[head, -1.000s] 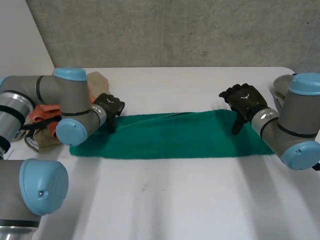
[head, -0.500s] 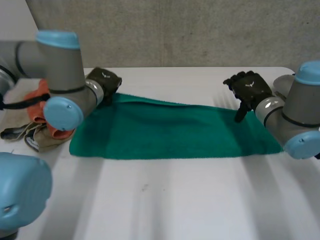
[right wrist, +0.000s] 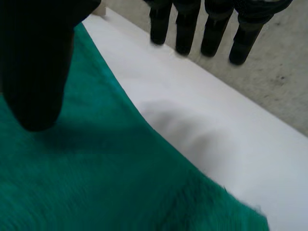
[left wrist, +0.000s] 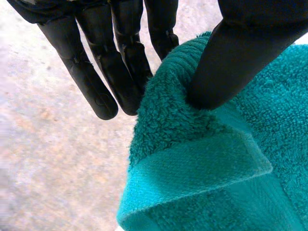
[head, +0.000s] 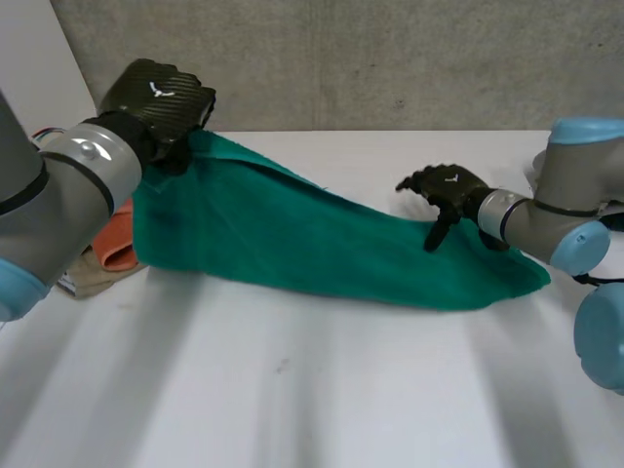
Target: Fold the laundry.
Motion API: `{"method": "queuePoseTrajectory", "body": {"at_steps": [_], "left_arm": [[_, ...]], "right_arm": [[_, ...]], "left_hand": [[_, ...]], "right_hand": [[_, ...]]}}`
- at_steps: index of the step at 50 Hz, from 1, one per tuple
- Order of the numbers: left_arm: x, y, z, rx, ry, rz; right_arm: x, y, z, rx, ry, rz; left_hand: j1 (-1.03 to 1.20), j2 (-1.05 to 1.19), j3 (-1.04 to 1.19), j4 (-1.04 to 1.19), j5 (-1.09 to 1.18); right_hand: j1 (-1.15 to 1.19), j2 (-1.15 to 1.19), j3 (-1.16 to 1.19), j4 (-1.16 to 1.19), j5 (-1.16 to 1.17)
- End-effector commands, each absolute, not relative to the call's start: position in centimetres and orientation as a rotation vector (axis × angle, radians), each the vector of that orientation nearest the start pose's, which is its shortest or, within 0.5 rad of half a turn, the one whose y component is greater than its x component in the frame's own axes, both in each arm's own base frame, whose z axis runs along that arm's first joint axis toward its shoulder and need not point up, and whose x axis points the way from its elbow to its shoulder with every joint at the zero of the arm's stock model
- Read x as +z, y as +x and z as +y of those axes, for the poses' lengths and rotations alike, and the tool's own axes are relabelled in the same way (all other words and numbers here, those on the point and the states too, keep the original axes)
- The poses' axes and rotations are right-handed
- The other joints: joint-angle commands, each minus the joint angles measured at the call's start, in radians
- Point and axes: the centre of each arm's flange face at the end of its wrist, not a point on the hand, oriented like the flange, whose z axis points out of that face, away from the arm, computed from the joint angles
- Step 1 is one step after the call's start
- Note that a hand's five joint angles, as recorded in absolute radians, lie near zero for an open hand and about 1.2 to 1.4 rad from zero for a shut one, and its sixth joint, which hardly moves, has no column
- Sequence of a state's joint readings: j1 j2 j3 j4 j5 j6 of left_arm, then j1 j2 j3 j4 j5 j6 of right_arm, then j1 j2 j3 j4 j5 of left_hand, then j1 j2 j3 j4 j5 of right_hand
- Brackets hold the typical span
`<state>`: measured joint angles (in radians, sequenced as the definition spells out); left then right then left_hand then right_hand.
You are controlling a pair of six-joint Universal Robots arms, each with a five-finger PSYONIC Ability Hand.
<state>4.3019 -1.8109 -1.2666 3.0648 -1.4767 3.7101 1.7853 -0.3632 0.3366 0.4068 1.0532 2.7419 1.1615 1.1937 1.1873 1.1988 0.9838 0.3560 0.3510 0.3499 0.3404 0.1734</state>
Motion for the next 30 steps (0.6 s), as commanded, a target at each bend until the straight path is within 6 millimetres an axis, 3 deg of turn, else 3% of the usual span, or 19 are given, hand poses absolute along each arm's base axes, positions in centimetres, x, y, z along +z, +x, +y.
{"method": "queuePoseTrajectory", "body": {"at_steps": [1,3,6,10,11,13,14,15,19,22,26,30], "left_arm": [[31.4,-26.2,-29.3,-2.263,1.054,1.801],[31.5,-25.9,-30.1,-2.298,1.033,1.774],[32.0,-26.0,-30.6,-2.340,1.020,1.741],[32.6,-26.5,-31.6,-2.398,1.023,1.694],[33.4,-26.8,-32.1,-2.429,1.016,1.661],[34.2,-27.2,-32.6,-2.462,1.008,1.627],[34.8,-27.4,-32.9,-2.481,0.996,1.606],[35.5,-27.8,-33.4,-2.507,0.979,1.587],[37.4,-28.2,-34.3,-2.563,0.894,1.567],[38.2,-28.3,-34.4,-2.580,0.853,1.587],[38.0,-28.5,-33.4,-2.558,0.871,1.687],[37.0,-28.7,-31.8,-2.517,0.946,1.772]], "right_arm": [[11.7,28.4,-43.6,-1.606,-1.090,2.041],[12.3,29.1,-43.4,-1.629,-1.095,2.024],[13.8,29.6,-43.5,-1.693,-1.085,2.008],[19.8,29.4,-44.9,-1.958,-0.981,1.914],[23.0,29.0,-45.7,-2.115,-0.876,1.841],[26.4,28.4,-46.3,-2.274,-0.737,1.757],[27.8,28.1,-46.4,-2.330,-0.681,1.725],[30.7,27.1,-46.5,-2.438,-0.542,1.667],[35.9,24.7,-45.5,-2.580,-0.387,1.543],[35.9,24.7,-44.4,-2.521,-0.464,1.553],[33.3,25.5,-42.8,-2.344,-0.599,1.627],[29.9,25.7,-42.0,-2.193,-0.644,1.737]], "left_hand": [[0.235,0.203,0.209,0.197,0.238],[0.235,0.203,0.209,0.197,0.238],[0.235,0.203,0.209,0.197,0.238],[0.235,0.203,0.209,0.197,0.238],[0.235,0.203,0.209,0.197,0.238],[0.235,0.203,0.209,0.197,0.238],[0.235,0.203,0.209,0.197,0.238],[0.235,0.203,0.209,0.197,0.238],[0.235,0.203,0.209,0.197,0.238],[0.235,0.203,0.209,0.197,0.238],[0.235,0.203,0.209,0.197,0.238],[0.235,0.203,0.209,0.197,0.238]], "right_hand": [[0.623,0.628,0.629,0.639,0.631],[1.038,1.043,1.044,1.053,1.046],[1.040,1.045,1.046,1.056,1.048],[1.040,1.045,1.046,1.056,1.048],[1.040,1.045,1.046,1.056,1.048],[1.040,1.045,1.046,1.056,1.048],[1.040,1.045,1.046,1.056,1.048],[1.040,1.045,1.046,1.056,1.048],[1.040,1.045,1.046,1.056,1.048],[1.040,1.045,1.046,1.056,1.048],[1.040,1.045,1.046,1.056,1.048],[0.439,0.444,0.446,0.455,0.447]]}}
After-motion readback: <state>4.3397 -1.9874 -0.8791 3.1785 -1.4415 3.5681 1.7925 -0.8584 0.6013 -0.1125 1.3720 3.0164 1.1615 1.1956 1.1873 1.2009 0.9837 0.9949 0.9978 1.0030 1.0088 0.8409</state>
